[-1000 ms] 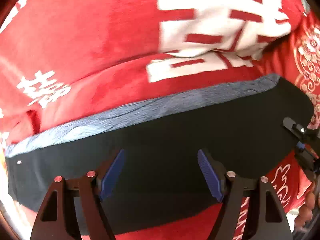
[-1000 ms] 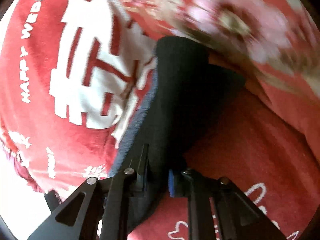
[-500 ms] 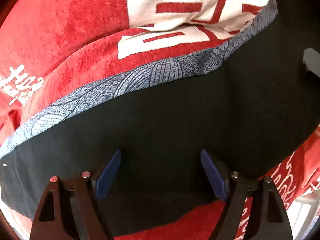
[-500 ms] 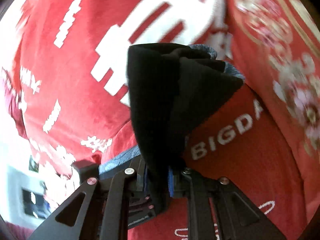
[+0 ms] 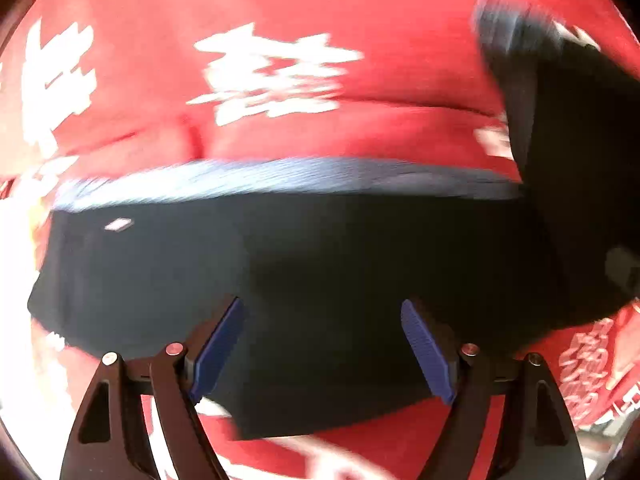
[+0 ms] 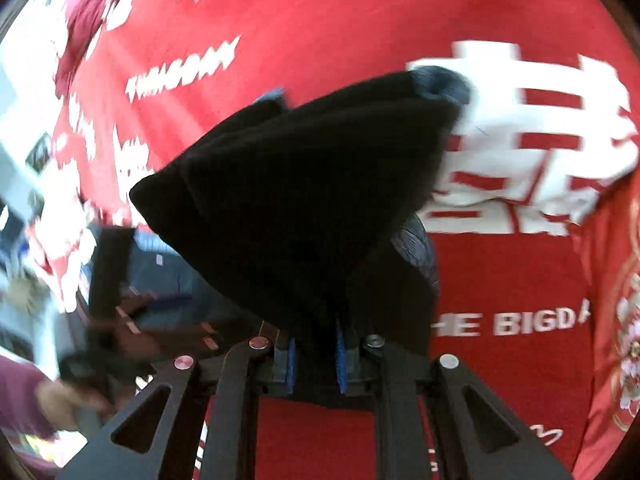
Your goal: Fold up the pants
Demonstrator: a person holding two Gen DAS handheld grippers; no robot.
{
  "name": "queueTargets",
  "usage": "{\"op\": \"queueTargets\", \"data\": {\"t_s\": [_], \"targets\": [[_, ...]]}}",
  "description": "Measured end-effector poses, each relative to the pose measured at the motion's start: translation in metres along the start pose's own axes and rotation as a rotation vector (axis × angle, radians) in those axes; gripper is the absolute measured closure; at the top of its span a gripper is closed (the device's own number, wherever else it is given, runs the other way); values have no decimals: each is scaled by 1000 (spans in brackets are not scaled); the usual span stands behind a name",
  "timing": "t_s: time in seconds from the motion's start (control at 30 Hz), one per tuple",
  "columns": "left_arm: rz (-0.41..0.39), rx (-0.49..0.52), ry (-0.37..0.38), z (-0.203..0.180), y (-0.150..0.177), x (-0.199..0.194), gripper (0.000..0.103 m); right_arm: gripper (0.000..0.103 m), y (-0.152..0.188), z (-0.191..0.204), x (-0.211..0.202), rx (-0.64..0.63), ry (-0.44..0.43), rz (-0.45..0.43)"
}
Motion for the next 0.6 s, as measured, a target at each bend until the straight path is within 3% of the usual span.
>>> {"op": "queueTargets", "data": {"t_s": [0.1,0.2,0.23,0.33,0.43,0.5,0.57,0.6], "targets": [[31,-79,-60,58,17,-1,21,86,21,51,34,-118,23,72],[45,-108,-91,94,36,-2,21,84,54,92,73,-237,92,162],[49,-111,-93,101,40,-4,21,81,68,104,84,-299,153,185],[60,-115,-66,112,45,-5,21,76,86,125,86,-490,337,138],[63,-101,-5,107,40,-5,21,69,93,138,77,-597,398,138],[69,-78,50,99,36,-6,21,67,92,137,63,-538,330,166],[86,-52,116,83,31,-6,21,65,79,120,54,-362,234,211],[97,-41,153,74,29,-5,21,65,73,105,50,-179,127,244]]}}
Point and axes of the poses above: each gripper's, at about its wrist camera, not at the fingertips, and x roughly the way its jaws point, z to its left, y to its underside, the point moved 6 cm from there along x, roughly the way its jaws point, and after that the axes turned 10 degrees about y, right-handed, at the moved point
